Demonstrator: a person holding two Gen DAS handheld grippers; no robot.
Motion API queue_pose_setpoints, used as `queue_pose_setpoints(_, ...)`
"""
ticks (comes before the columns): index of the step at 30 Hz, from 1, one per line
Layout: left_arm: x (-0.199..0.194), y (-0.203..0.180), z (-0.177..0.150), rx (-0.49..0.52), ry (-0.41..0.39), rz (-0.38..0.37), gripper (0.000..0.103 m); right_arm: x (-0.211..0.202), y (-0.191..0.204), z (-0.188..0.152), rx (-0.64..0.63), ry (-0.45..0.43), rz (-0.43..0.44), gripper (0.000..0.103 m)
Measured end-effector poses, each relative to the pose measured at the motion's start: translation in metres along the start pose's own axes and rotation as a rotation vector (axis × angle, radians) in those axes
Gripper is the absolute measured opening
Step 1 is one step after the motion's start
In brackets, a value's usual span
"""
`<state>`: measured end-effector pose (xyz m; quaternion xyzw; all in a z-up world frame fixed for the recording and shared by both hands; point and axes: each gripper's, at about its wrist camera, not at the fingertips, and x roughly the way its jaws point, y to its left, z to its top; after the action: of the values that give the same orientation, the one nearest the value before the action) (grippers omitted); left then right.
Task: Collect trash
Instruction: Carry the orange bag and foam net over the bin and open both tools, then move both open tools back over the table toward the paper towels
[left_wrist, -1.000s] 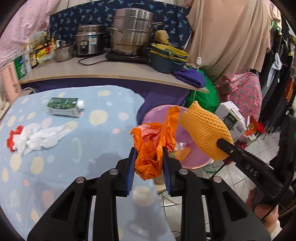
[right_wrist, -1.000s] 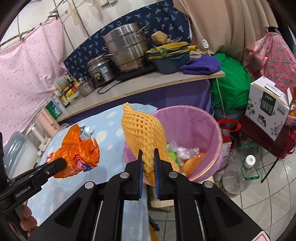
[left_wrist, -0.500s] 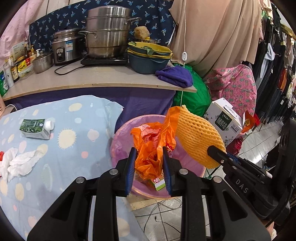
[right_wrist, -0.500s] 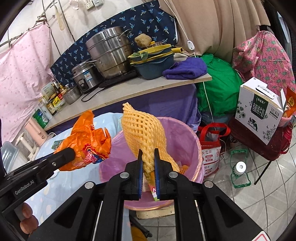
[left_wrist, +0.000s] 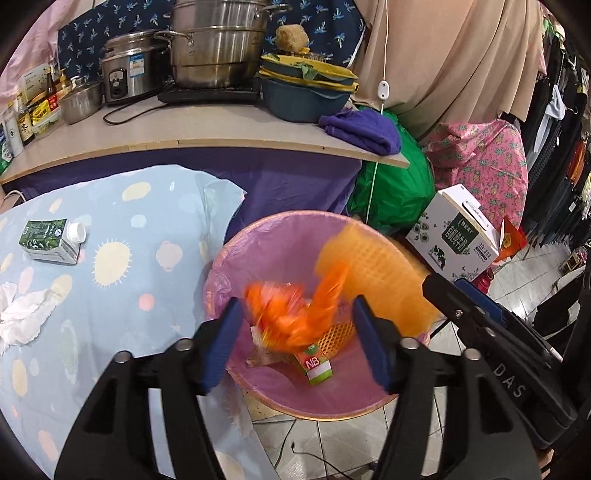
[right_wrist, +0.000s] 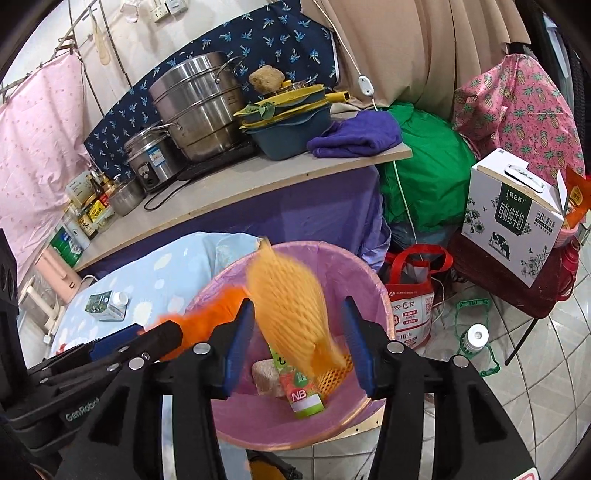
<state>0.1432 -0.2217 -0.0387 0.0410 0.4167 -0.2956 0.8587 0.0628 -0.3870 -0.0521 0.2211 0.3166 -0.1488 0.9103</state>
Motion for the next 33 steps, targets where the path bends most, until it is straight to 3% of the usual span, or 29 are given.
queue_pose_setpoints(14, -0.022, 0.018, 0.006, -0.036, -0.044, 0.022, 0.064, -0.020, 0.020, 0.005, -0.022, -0.036, 0.038, 0.050)
queue_pose_setpoints(19, -0.034, 0.030, 0.001, -0.044, -0.066, 0.062, 0.064, -0.025, 0.037, 0.002, -0.040, -0.035, 0.066, 0.051)
queue_pose_setpoints(33, -0.073, 0.124, -0.030, -0.179, -0.097, 0.201, 0.067, -0.015, 0.108, -0.027, -0.132, 0.029, 0.151, 0.051)
